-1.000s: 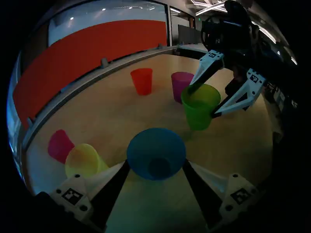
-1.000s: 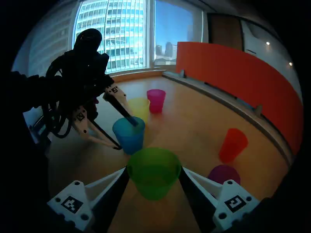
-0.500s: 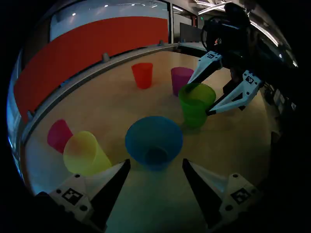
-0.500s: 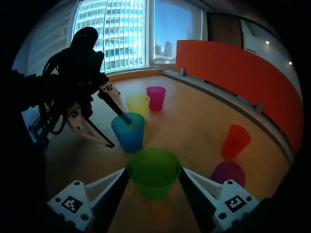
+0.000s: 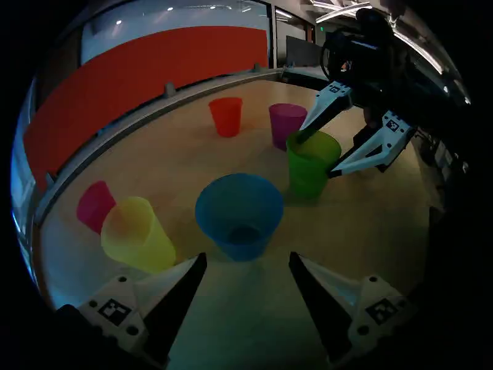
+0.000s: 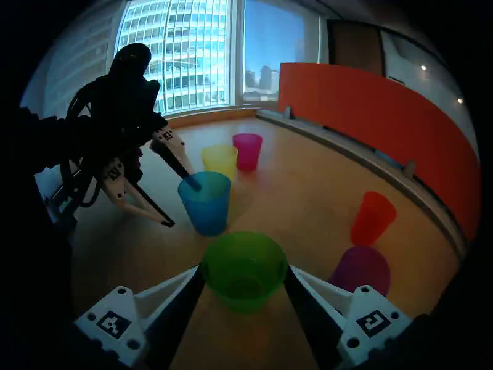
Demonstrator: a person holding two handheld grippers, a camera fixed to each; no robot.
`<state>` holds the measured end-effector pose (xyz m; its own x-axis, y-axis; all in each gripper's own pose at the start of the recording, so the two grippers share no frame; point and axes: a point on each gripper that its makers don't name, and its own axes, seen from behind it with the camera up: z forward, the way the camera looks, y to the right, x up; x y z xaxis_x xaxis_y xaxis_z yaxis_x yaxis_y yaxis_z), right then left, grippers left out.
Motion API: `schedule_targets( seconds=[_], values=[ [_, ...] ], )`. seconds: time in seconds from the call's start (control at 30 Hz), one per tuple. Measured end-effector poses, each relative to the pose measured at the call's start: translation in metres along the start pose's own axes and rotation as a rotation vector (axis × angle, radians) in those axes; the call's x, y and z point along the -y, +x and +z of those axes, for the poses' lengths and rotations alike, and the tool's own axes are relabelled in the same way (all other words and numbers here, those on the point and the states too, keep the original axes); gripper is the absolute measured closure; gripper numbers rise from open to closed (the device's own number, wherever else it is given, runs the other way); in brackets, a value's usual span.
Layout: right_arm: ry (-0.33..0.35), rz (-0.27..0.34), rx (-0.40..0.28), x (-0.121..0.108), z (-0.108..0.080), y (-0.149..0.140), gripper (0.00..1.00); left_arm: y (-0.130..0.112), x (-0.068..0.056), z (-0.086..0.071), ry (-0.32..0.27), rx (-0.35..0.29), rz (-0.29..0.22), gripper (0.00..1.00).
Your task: Pour water
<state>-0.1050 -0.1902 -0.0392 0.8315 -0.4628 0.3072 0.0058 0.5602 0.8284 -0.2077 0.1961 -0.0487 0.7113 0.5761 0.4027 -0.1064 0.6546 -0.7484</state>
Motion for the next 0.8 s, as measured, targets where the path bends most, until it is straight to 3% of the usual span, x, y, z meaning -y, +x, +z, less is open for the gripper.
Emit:
schedule_targets(
  seconds=[0.8],
  values=[
    [-0.029, 0.051, -0.002, 0.001, -0.013, -0.008, 0.01, -0.003, 0.000, -0.010, 0.017, -0.002, -0.006, 0.00]
  ],
)
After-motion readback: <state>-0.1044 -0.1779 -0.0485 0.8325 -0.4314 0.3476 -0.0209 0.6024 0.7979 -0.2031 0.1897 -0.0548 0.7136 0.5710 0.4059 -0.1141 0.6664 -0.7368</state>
